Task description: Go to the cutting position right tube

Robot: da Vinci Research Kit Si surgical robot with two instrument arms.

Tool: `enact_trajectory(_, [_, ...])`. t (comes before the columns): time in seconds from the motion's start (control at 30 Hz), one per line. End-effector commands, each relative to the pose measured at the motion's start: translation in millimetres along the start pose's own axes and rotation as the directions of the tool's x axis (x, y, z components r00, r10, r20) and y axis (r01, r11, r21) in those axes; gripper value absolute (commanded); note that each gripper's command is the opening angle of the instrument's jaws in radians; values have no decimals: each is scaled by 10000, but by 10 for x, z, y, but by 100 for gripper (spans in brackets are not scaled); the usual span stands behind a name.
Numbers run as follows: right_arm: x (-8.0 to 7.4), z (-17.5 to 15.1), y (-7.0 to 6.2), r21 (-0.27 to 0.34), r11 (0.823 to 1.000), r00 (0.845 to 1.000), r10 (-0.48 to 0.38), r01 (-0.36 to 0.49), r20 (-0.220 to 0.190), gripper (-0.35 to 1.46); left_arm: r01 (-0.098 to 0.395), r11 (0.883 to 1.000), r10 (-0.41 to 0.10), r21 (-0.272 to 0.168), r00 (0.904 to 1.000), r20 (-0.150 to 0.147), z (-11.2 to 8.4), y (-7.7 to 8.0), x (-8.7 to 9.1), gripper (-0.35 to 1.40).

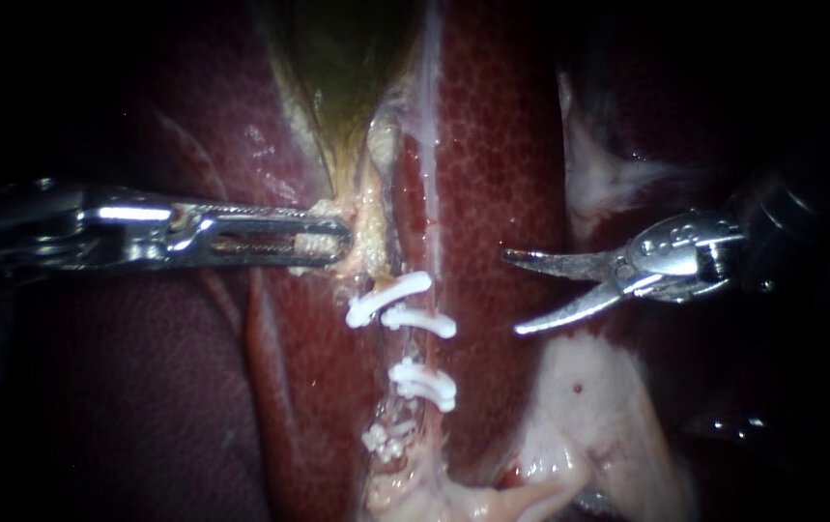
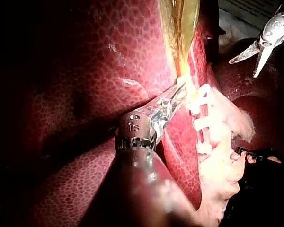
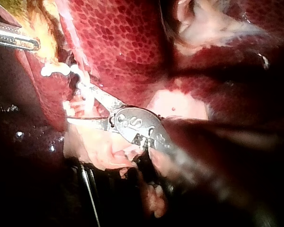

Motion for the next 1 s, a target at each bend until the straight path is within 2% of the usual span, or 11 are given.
enact_trajectory(0.03, [0, 0, 0, 2, 10000, 10000, -1, 1, 1, 143, 0, 10000, 0, 0, 10000, 0, 0, 0, 0, -35])
enact_trajectory(0.2, [-1, -1, 0, 7, 10000, 10000, -8, 8, 2, 143, 14, 10000, -14, 38, 10000, -23, -5, 0, -3, -35])
enact_trajectory(0.3, [-2, 0, 0, 1, 10000, 10000, -9, 9, 2, 143, 54, 9999, -53, 157, 9999, -92, -15, 1, -12, -35])
enact_trajectory(0.43, [-3, 0, 1, -3, 10000, 10000, -11, 11, 3, 143, 129, 9999, -129, -4, 9999, -63, -36, 4, -27, -35])
enact_trajectory(0.57, [-4, 0, 2, -6, 10000, 10000, -11, 11, 3, 143, 311, 9995, -310, -51, 9992, 234, -63, 6, -45, -35])
enact_trajectory(0.73, [-4, 0, 3, -9, 10000, 10000, -10, 10, 4, 143, 144, 9999, -138, -80, 9973, 728, -89, 3, -68, -35])
enact_trajectory(0.83, [-4, 0, 3, -10, 10000, 10000, -10, 10, 4, 143, 56, 10000, -48, -80, 9959, 898, -98, -2, -77, -35])
enact_trajectory(1.0, [-4, 1, 3, -12, 10000, 10000, -11, 11, 4, 143, 23, 10000, -15, -86, 9954, 960, -100, -6, -79, -35])
